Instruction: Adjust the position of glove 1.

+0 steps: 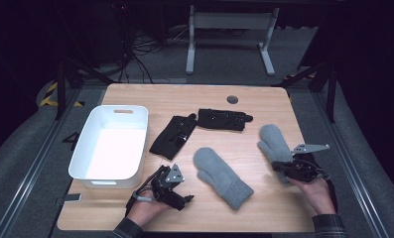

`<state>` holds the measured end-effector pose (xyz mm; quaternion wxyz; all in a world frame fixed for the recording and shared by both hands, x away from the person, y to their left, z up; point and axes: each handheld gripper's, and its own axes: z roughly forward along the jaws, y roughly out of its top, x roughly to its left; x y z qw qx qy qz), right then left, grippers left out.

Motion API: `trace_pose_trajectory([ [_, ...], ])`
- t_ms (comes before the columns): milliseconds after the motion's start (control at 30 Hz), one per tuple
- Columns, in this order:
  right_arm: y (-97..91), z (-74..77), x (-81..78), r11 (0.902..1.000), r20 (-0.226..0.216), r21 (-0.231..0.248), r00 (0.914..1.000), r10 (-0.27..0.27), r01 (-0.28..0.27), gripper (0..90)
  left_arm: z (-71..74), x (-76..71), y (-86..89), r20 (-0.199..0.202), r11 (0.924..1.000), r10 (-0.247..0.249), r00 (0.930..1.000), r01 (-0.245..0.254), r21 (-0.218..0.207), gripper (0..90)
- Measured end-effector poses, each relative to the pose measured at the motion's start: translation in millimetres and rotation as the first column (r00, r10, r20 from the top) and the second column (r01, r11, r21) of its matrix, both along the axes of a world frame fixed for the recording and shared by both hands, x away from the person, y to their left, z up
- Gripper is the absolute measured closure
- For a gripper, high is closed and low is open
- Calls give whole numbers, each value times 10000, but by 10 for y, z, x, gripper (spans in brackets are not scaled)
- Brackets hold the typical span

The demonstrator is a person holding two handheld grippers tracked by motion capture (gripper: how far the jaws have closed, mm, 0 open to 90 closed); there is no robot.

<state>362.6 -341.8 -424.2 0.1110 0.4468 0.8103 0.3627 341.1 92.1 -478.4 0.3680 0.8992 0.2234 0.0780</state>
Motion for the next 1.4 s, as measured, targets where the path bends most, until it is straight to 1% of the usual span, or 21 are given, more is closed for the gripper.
trace_pose_trajectory([
  [33,-1,17,17,10000,-1,-21,10000,-13,13,788,0,0,0,0,10000,-1,10000,1,1,41],
  [100,-14,54,82,9995,154,-161,9995,-284,286,744,0,0,0,2,10000,2,10000,-2,-3,41],
  [167,-32,79,145,9989,260,-126,9987,-444,447,715,0,0,0,0,10000,2,10000,-2,-2,41],
  [200,-35,93,179,9979,366,-129,9974,-625,630,708,0,-1,-1,-7,10000,5,10000,-5,-6,41],
  [233,-37,106,212,9966,499,-225,9957,-785,797,680,0,0,0,1,10000,2,10000,-2,-1,41],
  [300,-28,127,277,9926,661,-628,9928,-1002,1043,663,0,0,0,2,10000,1,10000,-1,-1,41],
  [367,-29,140,351,9852,849,-897,9867,-1385,1460,629,0,0,-1,-1,10000,4,10000,-4,-5,41],
  [433,-37,132,415,9802,855,-1032,9833,-1607,1692,594,0,0,0,-3,10000,3,10000,-3,-3,41],
  [467,-45,119,460,9758,822,-1101,9802,-1804,1888,577,0,0,-1,-1,10000,5,10000,-5,-4,41],
  [567,-57,69,532,9679,743,-1190,9741,-2136,2213,558,-1,0,-1,-2,10000,6,10000,-6,-6,40],
  [633,-59,26,565,9609,703,-1326,9693,-2354,2430,555,-1,0,-2,-4,10000,3,10000,-3,-6,40],
  [700,-47,-28,587,9570,636,-1502,9684,-2413,2483,560,-1,0,-2,-4,10000,7,10000,-7,-11,40],
  [733,-31,-65,598,9541,549,-1664,9684,-2432,2490,571,-1,0,-2,-7,10000,8,10000,-8,-10,40],
  [767,-21,-88,603,9541,479,-1728,9696,-2400,2447,581,-1,0,-2,-7,10000,4,10000,-4,-9,40],
  [833,-11,-139,618,9482,440,-1996,9689,-2434,2473,606,-1,0,-2,-4,10000,6,10000,-6,-8,40],
  [933,-23,-180,610,9486,317,-1823,9658,-2573,2587,656,-2,0,-5,-17,10000,17,10000,-17,-20,39],
  [1000,-49,-200,603,9538,408,-1693,9687,-2448,2481,724,-2,-1,-7,-26,10000,51,10000,-51,0,37],
  [1067,-89,-203,599,9604,351,-1451,9713,-2351,2377,785,-1,-2,-7,-26,10000,53,10000,-53,-1,37],
  [1133,-112,-197,589,9651,374,-1332,9742,-2224,2254,830,-2,0,-8,-15,10000,42,10000,-42,-14,37],
  [1167,-120,-192,588,9678,418,-1323,9767,-2104,2141,838,-1,-1,-8,-30,10000,52,10000,-52,-4,37],
  [1400,-154,-126,553,9787,540,-992,9831,-1751,1798,861,-3,2,-16,-25,10000,43,10000,-43,-27,33],
])
